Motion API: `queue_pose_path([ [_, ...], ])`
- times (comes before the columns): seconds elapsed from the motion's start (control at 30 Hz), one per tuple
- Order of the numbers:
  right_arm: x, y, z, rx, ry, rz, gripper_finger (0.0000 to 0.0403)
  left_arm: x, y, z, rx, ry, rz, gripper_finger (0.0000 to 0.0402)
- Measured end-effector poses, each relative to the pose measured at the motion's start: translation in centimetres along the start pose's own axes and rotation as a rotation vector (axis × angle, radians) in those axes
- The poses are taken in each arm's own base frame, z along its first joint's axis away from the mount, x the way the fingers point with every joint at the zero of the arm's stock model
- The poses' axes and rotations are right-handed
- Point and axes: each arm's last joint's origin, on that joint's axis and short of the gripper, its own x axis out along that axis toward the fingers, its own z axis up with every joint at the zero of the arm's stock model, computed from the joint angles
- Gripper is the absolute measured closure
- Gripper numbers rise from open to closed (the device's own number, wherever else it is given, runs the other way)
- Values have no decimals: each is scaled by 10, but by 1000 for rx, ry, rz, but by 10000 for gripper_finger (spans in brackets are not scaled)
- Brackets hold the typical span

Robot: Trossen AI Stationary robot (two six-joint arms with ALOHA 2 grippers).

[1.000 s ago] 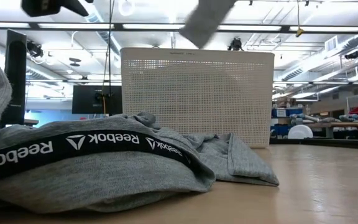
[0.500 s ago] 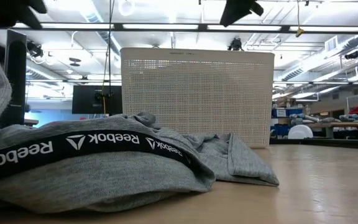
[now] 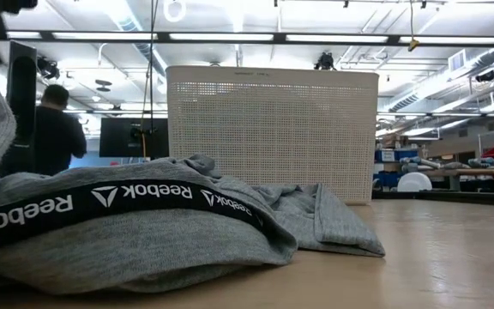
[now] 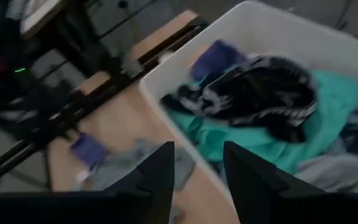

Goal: Sort clothes
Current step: Put the blue sock into the bin

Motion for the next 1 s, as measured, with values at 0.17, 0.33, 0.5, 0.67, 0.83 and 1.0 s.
queue_pose_path([
  [0.17, -17, 12, -17, -2, 73, 57, 265, 21, 12, -14, 7, 90, 96, 275],
  [0.33, -22, 25, -31, 0, 146, 89, 267, 44, 20, -30, 1, 193, 234, 275],
  [0.5, -23, 38, -40, -25, 146, 80, 268, 71, 22, -49, -12, 304, 310, 275],
  [0.67, -24, 47, -45, -53, 134, 73, 268, 90, 18, -62, -61, 397, 307, 307],
  [0.83, -25, 57, -53, -34, 159, 101, 268, 76, 5, -54, -77, 383, 268, 393],
  [1.0, -10, 68, -79, -102, 233, 84, 268, 32, -20, -28, -74, 237, 227, 399],
])
